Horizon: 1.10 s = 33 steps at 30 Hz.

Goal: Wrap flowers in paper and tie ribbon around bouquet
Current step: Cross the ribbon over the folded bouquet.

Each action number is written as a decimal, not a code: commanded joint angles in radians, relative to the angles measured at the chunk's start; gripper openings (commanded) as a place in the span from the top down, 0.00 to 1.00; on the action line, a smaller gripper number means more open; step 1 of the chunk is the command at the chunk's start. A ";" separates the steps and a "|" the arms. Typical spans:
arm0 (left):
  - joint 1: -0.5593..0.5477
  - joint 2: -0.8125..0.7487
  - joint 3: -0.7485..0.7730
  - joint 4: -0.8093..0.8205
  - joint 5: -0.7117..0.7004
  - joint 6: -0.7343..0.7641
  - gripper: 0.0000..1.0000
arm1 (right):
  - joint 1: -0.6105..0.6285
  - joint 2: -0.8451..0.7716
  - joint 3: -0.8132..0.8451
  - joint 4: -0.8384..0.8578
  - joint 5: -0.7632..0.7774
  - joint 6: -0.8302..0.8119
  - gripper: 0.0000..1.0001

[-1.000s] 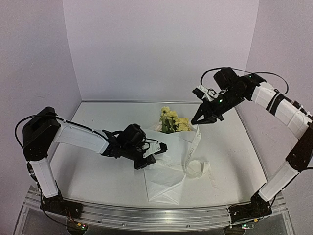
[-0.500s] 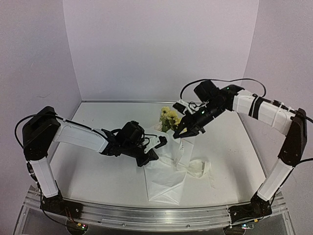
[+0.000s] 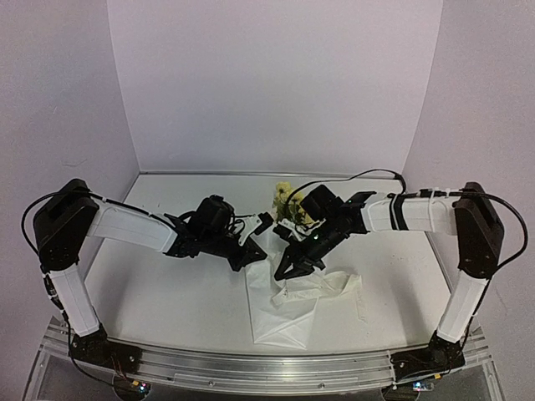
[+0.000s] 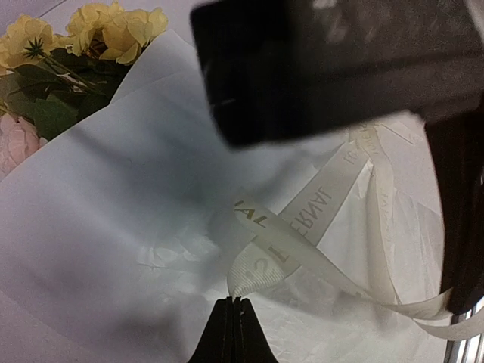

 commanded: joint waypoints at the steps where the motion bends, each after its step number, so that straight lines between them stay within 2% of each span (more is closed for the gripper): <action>1: 0.001 -0.063 0.005 0.050 0.027 -0.028 1.00 | 0.015 0.071 0.003 0.090 0.036 0.048 1.00; 14: 0.010 -0.097 -0.027 0.060 0.065 -0.021 1.00 | 0.022 0.067 -0.043 0.087 0.170 0.003 1.00; 19: 0.010 -0.098 -0.031 0.030 0.106 -0.009 1.00 | 0.022 0.061 0.005 0.040 0.278 -0.052 1.00; 22: 0.010 -0.088 -0.024 -0.001 0.111 -0.006 1.00 | 0.022 0.065 0.039 0.023 0.325 -0.073 0.96; 27: 0.010 -0.078 -0.019 -0.021 0.127 0.002 1.00 | 0.023 0.041 0.046 0.015 0.309 -0.081 0.86; 33: 0.010 -0.071 -0.005 -0.030 0.122 0.004 1.00 | 0.023 -0.032 -0.012 0.009 0.325 -0.075 0.88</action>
